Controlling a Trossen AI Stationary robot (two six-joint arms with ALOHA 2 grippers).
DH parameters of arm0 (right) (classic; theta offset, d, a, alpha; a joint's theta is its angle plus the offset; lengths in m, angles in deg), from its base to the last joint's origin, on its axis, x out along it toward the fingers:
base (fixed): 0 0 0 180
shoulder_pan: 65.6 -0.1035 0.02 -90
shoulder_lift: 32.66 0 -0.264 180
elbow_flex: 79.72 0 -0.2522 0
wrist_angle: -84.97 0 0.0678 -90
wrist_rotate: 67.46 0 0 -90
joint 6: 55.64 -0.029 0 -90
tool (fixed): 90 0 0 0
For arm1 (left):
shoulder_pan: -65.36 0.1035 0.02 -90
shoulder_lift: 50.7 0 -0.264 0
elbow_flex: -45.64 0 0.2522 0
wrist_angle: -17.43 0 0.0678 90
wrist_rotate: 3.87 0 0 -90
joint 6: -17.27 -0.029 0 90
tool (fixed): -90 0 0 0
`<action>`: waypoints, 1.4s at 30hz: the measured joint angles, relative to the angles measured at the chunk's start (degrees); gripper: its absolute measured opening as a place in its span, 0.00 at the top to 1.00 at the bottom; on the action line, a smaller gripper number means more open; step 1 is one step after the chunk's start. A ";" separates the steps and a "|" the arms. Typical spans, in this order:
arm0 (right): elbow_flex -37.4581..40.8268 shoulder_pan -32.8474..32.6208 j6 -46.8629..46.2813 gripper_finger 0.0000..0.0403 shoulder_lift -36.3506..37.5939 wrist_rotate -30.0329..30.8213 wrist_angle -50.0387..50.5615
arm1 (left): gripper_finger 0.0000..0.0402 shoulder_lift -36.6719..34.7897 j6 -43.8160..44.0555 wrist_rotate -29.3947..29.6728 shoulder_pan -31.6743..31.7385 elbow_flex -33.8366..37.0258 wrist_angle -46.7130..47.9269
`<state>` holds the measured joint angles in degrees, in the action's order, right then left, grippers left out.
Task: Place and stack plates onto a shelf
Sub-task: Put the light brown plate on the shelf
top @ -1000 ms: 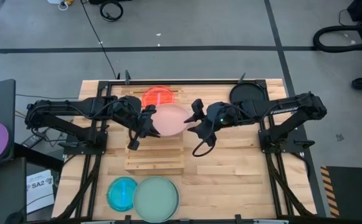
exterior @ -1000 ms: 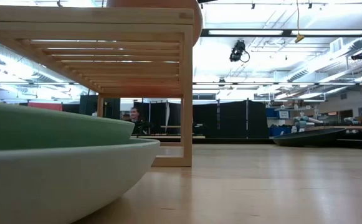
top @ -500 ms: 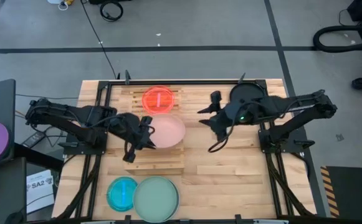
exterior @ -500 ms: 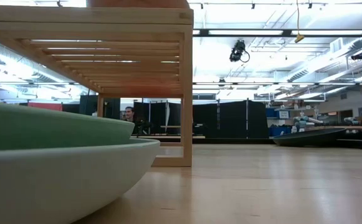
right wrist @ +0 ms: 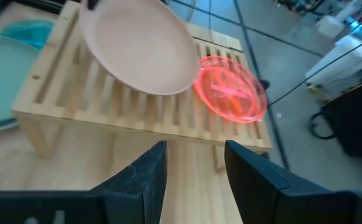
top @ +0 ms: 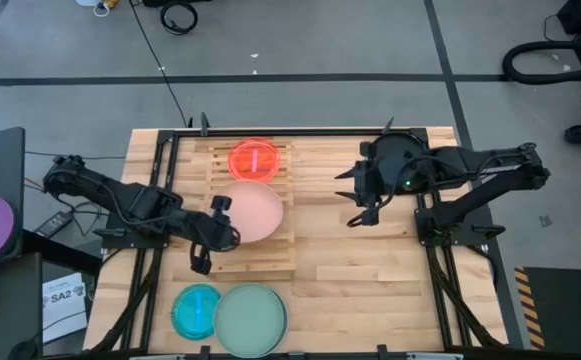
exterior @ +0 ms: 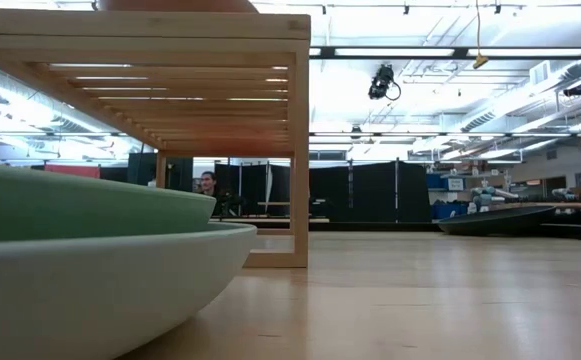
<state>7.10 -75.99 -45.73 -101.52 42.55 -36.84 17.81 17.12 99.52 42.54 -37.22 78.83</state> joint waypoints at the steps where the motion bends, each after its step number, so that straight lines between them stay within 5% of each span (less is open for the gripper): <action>1: -0.01 0.00 -0.66 0.59 -0.21 -0.59 -0.02 | 0.96 0.00 0.45 0.74 -0.37 0.19 0.08; 14: 0.03 0.00 -2.78 0.59 -3.25 -2.69 -0.55 | 0.96 4.60 4.57 5.72 -0.84 2.08 -1.09; 42: 0.03 0.00 -2.27 0.59 -3.17 -3.18 -0.61 | 0.90 5.33 10.04 0.21 -1.51 2.05 -2.08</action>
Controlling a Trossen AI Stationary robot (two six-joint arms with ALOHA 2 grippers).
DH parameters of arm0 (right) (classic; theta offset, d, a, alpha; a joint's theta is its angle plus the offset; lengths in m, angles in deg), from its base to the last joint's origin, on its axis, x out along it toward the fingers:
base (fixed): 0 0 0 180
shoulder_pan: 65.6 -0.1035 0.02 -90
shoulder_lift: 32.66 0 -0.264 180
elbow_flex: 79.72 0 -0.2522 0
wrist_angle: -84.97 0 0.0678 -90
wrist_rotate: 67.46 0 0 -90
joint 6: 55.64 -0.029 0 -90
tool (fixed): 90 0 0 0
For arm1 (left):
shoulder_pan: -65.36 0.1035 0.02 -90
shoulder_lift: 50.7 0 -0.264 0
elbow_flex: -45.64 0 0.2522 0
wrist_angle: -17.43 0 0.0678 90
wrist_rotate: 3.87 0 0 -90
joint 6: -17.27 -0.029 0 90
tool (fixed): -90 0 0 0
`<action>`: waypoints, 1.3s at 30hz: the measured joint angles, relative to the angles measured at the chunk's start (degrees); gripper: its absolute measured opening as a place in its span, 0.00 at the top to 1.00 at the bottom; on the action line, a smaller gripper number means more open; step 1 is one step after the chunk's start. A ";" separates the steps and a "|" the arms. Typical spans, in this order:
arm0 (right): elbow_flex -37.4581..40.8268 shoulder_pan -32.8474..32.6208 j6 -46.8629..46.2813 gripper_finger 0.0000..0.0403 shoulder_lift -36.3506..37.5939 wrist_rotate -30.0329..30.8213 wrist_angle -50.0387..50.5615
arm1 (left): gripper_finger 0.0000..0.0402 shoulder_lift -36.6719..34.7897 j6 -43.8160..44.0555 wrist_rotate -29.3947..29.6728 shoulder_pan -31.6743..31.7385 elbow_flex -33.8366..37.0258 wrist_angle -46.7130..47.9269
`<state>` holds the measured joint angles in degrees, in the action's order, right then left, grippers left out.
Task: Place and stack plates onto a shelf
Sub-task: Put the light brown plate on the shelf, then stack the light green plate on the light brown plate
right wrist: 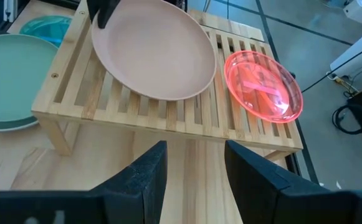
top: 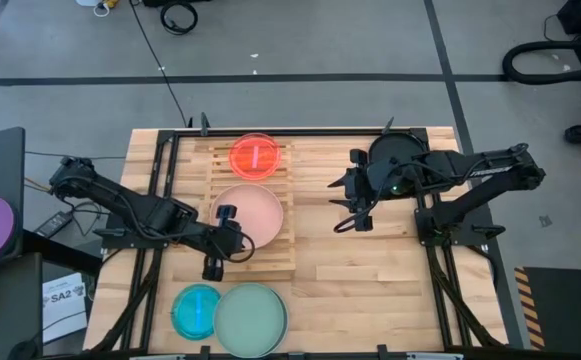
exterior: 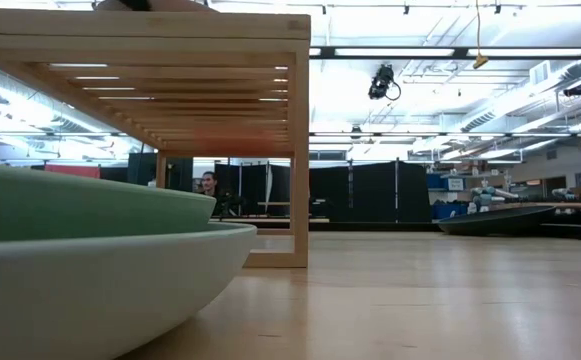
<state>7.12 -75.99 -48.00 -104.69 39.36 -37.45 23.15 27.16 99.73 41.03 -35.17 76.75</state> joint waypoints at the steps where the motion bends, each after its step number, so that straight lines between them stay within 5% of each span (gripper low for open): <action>1: 0.00 0.00 0.00 0.59 0.00 -0.02 0.00 | 0.90 0.00 0.02 0.02 -0.01 0.01 0.00; 9: 0.00 0.00 0.00 0.59 0.00 -0.02 0.00 | 0.88 0.00 0.08 -0.03 -0.01 0.04 0.09; 21: 0.00 0.01 0.00 0.59 0.00 -0.02 0.00 | 0.60 0.02 -0.02 -0.07 -0.04 0.09 0.06; 26: 0.00 0.00 0.00 0.59 0.00 -0.04 0.00 | 0.56 0.04 0.54 0.02 -0.02 -1.95 0.03; 39: 0.00 0.00 0.02 0.59 0.00 -3.22 0.02 | 0.56 0.00 22.07 -2.32 -5.02 -9.95 -2.03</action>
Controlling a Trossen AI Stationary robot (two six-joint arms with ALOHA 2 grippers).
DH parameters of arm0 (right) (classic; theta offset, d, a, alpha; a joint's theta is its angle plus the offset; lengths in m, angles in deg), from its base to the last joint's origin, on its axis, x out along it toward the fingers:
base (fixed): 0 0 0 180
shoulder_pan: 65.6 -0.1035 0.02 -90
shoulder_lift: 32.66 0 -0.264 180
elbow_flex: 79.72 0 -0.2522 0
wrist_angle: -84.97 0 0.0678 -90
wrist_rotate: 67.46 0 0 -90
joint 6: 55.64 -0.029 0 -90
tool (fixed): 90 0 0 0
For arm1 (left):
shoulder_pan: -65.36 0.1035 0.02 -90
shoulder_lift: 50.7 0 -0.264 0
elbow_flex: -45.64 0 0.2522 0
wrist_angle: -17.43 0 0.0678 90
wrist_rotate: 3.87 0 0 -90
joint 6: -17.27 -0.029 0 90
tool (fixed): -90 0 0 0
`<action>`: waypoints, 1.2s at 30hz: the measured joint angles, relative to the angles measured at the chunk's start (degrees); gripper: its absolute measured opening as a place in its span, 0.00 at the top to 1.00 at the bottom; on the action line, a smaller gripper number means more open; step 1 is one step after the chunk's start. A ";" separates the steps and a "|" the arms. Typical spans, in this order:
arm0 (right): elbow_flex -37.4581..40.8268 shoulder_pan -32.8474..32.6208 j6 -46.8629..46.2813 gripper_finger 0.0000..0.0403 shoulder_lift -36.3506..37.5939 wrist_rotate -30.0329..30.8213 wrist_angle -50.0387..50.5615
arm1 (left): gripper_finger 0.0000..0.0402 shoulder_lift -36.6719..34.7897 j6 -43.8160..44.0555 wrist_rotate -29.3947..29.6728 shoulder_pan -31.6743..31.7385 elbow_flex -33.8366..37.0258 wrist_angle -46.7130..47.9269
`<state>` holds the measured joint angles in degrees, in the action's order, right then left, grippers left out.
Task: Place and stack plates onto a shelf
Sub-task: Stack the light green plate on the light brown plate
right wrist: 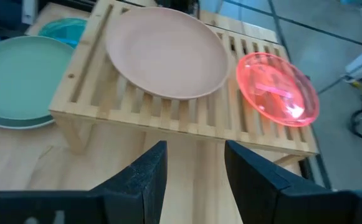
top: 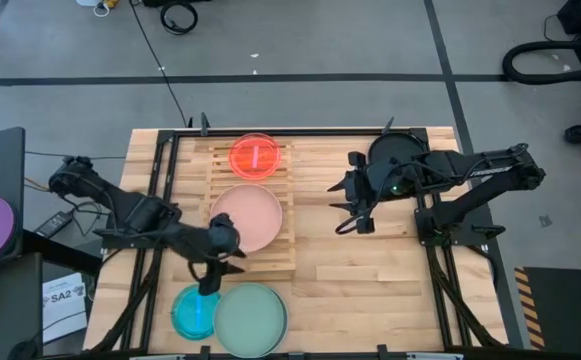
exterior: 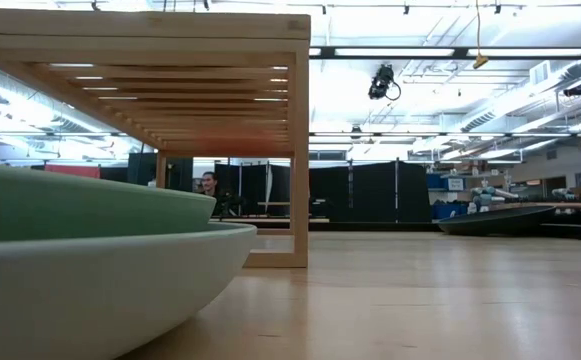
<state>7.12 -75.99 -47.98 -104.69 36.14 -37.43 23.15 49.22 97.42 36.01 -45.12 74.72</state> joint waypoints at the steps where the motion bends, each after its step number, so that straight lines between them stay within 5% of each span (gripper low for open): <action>1: 0.00 0.02 0.00 0.59 0.00 -0.62 0.00 | 0.56 0.00 2.72 0.00 -0.93 -0.08 -0.11; 20: 0.00 0.00 -1.57 0.59 -0.02 -3.36 0.00 | 0.56 1.78 49.29 -2.53 -17.54 -0.26 0.06; 36: 0.00 0.02 -3.63 0.59 -0.02 -3.36 -0.02 | 0.56 13.99 62.44 -11.29 -19.77 -0.26 0.04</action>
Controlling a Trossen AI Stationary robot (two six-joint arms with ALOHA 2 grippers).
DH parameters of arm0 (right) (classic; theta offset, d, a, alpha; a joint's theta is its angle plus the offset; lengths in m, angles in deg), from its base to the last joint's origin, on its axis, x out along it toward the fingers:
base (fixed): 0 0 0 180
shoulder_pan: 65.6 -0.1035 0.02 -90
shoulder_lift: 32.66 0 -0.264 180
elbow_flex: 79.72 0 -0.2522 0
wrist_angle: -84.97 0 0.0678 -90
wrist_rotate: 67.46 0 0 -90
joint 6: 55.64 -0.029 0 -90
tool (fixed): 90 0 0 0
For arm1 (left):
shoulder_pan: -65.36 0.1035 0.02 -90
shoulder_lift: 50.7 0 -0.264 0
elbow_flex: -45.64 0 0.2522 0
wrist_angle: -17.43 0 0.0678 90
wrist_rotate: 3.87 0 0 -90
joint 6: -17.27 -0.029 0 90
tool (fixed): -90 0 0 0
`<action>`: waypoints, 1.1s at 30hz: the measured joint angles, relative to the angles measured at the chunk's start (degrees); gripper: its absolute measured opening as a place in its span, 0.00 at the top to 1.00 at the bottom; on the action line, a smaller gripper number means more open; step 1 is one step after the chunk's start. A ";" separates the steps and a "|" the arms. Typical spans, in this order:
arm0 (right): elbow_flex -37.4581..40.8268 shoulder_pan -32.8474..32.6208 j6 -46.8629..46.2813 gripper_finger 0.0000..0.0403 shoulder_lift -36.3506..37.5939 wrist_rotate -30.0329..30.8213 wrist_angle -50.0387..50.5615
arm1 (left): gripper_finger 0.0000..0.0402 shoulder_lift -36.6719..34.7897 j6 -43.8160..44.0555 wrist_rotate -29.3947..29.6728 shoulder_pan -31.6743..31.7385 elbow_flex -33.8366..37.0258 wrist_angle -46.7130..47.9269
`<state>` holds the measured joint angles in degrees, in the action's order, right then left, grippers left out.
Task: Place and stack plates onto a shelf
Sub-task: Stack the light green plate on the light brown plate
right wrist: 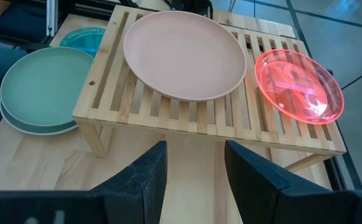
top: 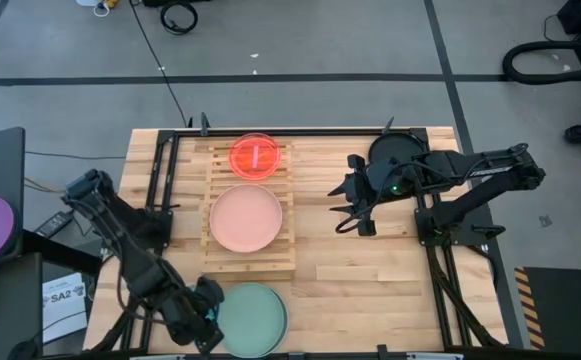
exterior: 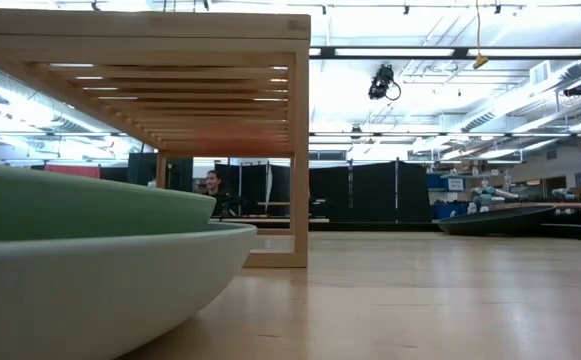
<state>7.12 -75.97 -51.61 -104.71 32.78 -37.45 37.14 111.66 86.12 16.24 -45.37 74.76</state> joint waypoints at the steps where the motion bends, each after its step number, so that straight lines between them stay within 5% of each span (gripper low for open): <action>1: 0.00 0.00 0.01 0.59 0.00 0.00 0.00 | 0.56 0.78 0.74 -0.21 0.00 0.00 0.07; 8: 0.00 -0.01 0.08 0.59 0.00 0.02 0.00 | 0.56 5.39 8.33 -0.40 0.02 0.00 3.91; 33: 0.00 -0.02 1.07 0.59 0.00 0.03 0.00 | 0.56 16.13 10.09 0.82 0.48 0.04 12.10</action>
<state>7.12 -75.99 -50.54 -104.71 32.81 -37.45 53.27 121.75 86.95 16.72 -45.33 86.86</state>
